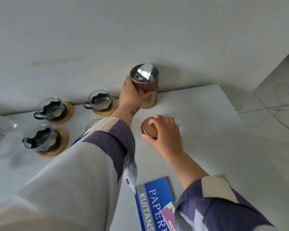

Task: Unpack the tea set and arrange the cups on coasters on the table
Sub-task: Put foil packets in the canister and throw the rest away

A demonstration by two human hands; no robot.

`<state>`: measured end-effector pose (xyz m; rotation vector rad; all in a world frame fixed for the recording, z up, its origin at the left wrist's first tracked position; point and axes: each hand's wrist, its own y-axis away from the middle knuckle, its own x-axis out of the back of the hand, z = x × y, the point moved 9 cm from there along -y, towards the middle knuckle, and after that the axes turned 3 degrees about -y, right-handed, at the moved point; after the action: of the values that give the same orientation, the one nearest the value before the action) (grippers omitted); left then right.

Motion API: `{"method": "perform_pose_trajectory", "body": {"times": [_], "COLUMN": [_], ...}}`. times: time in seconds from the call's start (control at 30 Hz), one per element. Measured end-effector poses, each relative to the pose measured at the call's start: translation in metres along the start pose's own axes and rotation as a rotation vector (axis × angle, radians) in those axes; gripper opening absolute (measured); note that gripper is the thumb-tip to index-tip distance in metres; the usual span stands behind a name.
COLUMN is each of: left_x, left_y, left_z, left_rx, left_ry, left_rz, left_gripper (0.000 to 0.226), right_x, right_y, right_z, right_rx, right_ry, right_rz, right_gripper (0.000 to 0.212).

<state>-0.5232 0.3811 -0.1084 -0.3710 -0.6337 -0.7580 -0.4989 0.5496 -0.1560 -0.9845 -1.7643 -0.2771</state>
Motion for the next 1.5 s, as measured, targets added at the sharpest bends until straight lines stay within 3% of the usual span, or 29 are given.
{"method": "perform_pose_trajectory", "body": {"times": [0.17,0.3,0.43,0.57,0.9,1.07,1.27,1.43,1.5], "left_x": [-0.003,0.009,0.051,0.101,0.211,0.231,0.221,0.213,0.213], "left_y": [0.004,0.013,0.042,0.089,0.246,0.331,0.405,0.426,0.427], "left_z": [0.001,0.000,0.006,-0.002,-0.091,-0.170,-0.238,-0.266,-0.267], "left_rx": [0.030,0.074,-0.057,-0.127,-0.148,-0.002,0.077,0.134,0.129], "left_ry": [0.012,-0.047,-0.134,-0.212,-0.369,-0.504,-0.685,-0.712,-0.702], "left_rz": [-0.050,-0.108,-0.047,-0.027,-0.036,-0.214,-0.471,-0.473,-0.468], "left_gripper": [0.110,0.124,0.091,0.065,0.052,0.064,0.106,0.107,0.106], "right_x": [0.001,-0.003,0.004,0.023,0.022,-0.017,-0.029,-0.039,-0.042], "right_y": [0.000,-0.002,0.001,0.016,0.125,0.209,0.279,0.295,0.294], "right_z": [-0.002,-0.002,-0.004,-0.034,-0.150,-0.175,-0.183,-0.199,-0.205], "right_rx": [-0.010,-0.026,-0.077,-0.089,-0.191,-0.375,-0.693,-0.823,-0.852], "right_ry": [0.015,0.033,0.064,0.089,-0.050,-0.004,0.115,-0.011,-0.122], "right_rz": [0.008,-0.114,-0.273,-0.328,-0.452,-0.648,-0.584,-0.445,-0.408], "right_gripper": [0.041,0.053,0.073,0.070,0.057,0.079,0.113,0.117,0.104]}}
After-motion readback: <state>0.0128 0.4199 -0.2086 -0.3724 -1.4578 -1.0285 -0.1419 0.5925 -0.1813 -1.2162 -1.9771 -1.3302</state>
